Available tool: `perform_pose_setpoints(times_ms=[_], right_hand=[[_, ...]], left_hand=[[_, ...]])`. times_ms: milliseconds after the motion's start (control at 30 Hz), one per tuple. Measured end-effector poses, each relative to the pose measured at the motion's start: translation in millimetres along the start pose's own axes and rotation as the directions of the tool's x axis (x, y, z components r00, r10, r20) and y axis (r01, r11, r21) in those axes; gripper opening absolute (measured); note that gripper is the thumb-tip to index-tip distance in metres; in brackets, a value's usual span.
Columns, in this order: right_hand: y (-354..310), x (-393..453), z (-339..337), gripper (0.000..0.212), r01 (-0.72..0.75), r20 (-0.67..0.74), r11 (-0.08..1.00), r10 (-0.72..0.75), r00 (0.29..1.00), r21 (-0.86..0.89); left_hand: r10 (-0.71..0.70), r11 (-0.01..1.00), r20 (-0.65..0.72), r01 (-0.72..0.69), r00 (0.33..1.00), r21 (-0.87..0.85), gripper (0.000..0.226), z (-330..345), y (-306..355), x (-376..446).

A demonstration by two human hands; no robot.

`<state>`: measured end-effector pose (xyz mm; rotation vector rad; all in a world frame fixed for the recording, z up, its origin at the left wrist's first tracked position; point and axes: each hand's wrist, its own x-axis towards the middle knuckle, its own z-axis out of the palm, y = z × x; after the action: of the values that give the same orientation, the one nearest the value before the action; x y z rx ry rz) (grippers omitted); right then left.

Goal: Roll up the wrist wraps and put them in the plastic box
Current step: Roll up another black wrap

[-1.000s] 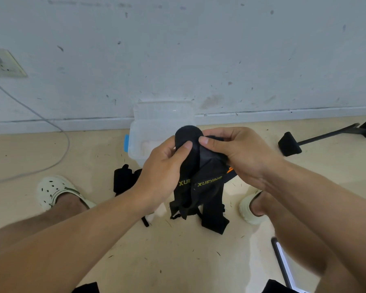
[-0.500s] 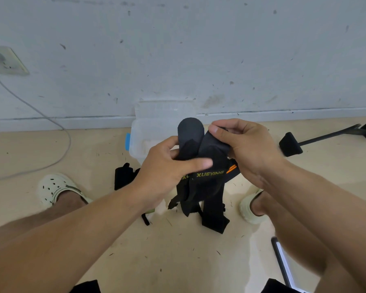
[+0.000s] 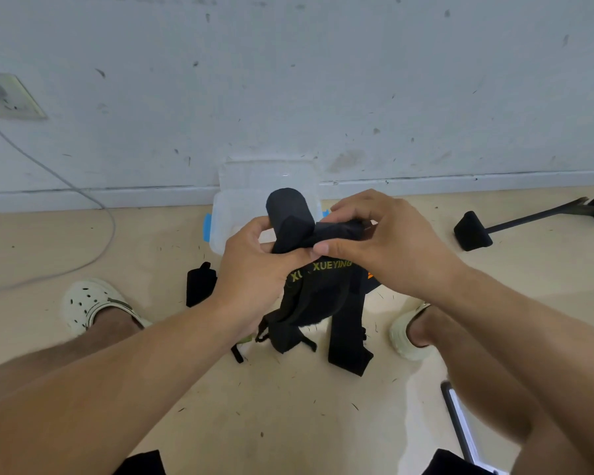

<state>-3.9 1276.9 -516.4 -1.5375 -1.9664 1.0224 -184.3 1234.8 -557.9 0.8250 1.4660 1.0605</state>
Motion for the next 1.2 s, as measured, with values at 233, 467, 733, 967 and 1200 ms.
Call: perform_pose_setpoints(times_ms=[233,467,733,967,1200], right_hand=[[2.4,3.2,-1.2,0.014,0.041,0.005,0.989,-0.040,0.999,-0.139],[6.2,1.5,0.9,0.013,0.061,0.019,0.998,-0.061,0.998,-0.012],[7.7,11.7,-2.2,0.038,-0.282,0.103,0.913,0.263,0.959,0.294],[8.3,14.2,0.6,0.023,-0.451,0.326,0.780,0.330,0.886,0.434],[13.7,30.6,-10.9,0.024,-0.259,-0.120,0.777,0.393,0.912,0.574]], left_hand=[[0.053,0.999,-0.028,-0.053,0.998,-0.008,0.082,0.4,1.9,0.0],[0.201,0.965,0.111,-0.217,0.973,0.149,0.022,-0.4,-3.3,1.6],[0.170,0.960,0.209,-0.210,0.963,0.183,0.008,0.6,-3.0,-2.1],[0.189,0.924,0.302,-0.274,0.934,0.267,0.019,2.9,-4.6,-6.5],[0.169,0.983,0.012,-0.170,0.986,0.072,0.015,-2.7,6.8,2.3]])
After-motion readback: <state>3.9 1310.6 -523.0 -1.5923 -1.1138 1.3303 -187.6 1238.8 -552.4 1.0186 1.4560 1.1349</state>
